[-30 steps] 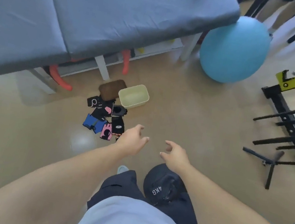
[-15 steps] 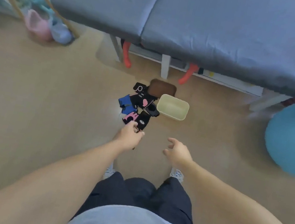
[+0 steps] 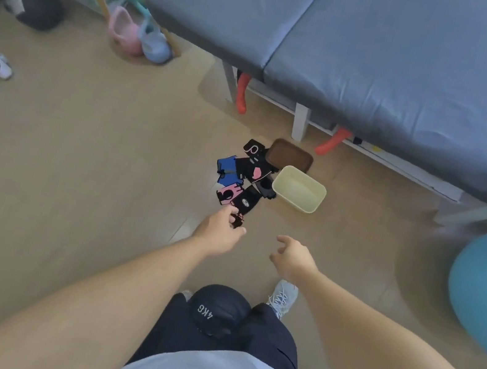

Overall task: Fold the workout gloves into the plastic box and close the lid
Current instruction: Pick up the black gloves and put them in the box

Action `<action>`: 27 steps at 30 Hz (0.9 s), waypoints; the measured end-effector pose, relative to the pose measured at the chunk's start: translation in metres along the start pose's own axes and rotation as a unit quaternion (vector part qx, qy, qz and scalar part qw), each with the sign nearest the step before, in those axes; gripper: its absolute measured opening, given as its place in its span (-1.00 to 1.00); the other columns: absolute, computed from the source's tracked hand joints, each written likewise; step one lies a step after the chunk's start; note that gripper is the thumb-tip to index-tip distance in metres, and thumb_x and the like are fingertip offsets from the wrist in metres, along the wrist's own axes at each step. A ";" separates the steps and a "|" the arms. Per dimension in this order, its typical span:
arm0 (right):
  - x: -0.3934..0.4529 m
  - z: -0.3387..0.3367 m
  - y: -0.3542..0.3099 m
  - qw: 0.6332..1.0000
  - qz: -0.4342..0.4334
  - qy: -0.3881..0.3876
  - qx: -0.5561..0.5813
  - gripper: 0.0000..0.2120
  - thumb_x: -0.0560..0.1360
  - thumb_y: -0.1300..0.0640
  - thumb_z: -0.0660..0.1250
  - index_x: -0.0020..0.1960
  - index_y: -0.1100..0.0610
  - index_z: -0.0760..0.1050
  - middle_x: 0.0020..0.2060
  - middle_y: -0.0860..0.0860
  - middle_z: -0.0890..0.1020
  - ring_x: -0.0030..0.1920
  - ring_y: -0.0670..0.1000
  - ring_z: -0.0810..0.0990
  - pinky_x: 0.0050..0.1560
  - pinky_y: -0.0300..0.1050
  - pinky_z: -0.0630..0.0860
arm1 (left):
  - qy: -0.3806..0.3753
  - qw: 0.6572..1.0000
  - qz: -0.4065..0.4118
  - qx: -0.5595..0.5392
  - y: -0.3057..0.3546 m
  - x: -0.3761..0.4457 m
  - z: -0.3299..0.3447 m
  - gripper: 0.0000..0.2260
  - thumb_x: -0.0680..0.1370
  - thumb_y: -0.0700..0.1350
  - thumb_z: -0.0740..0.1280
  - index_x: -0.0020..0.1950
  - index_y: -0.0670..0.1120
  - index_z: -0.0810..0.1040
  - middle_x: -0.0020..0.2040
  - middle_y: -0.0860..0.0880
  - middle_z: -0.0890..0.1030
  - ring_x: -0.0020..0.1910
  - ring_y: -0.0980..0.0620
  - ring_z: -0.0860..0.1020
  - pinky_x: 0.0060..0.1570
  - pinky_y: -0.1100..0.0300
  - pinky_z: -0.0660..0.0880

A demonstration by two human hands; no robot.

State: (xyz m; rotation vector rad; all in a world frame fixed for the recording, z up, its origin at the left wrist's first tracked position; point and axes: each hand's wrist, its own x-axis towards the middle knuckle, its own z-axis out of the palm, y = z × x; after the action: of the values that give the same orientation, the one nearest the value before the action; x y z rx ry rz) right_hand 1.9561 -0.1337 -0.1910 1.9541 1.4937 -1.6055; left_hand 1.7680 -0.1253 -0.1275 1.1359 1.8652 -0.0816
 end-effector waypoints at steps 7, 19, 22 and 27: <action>0.019 -0.009 -0.030 0.999 -0.024 0.029 -0.011 -0.45 0.62 0.12 0.27 0.59 0.04 0.27 0.23 0.05 0.66 0.29 0.10 0.58 0.21 -0.05 0.56 | 0.016 0.999 -0.034 -0.034 -0.020 0.023 -0.020 -0.49 0.62 0.04 0.35 0.54 -0.02 0.35 0.42 -0.05 0.53 0.34 -0.09 0.52 0.31 0.06 0.44; 0.135 0.043 -0.117 0.997 0.019 0.074 0.018 -0.45 0.64 0.12 0.26 0.61 0.01 0.24 0.44 0.06 0.52 0.32 0.11 0.58 0.04 -0.15 0.52 | -0.076 0.996 0.008 -0.047 -0.095 0.178 -0.058 -0.50 0.63 0.03 0.35 0.54 -0.01 0.34 0.44 -0.04 0.51 0.35 -0.08 0.51 0.31 0.04 0.44; 0.194 0.077 -0.128 0.998 0.021 0.051 0.039 -0.47 0.65 0.08 0.28 0.59 -0.02 0.26 0.43 0.04 0.53 0.26 0.09 0.60 0.02 -0.16 0.53 | -0.095 0.994 -0.012 -0.043 -0.138 0.234 -0.048 -0.49 0.62 0.03 0.36 0.54 -0.02 0.34 0.45 -0.05 0.50 0.35 -0.07 0.51 0.26 0.10 0.43; 0.340 0.127 -0.099 1.000 0.020 0.009 -0.010 -0.48 0.63 0.09 0.24 0.58 -0.01 0.29 0.40 0.03 0.54 0.34 0.11 0.54 0.25 -0.08 0.49 | -0.106 0.992 -0.030 -0.057 -0.204 0.354 0.007 -0.48 0.63 -0.02 0.37 0.55 -0.07 0.32 0.46 -0.07 0.49 0.39 -0.05 0.48 0.21 0.19 0.36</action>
State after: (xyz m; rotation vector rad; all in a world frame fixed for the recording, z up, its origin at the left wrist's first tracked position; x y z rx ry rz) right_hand 1.7656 0.0153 -0.4789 1.9798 1.4624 -1.5561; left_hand 1.5701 -0.0088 -0.4656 0.9547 1.6925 -0.1223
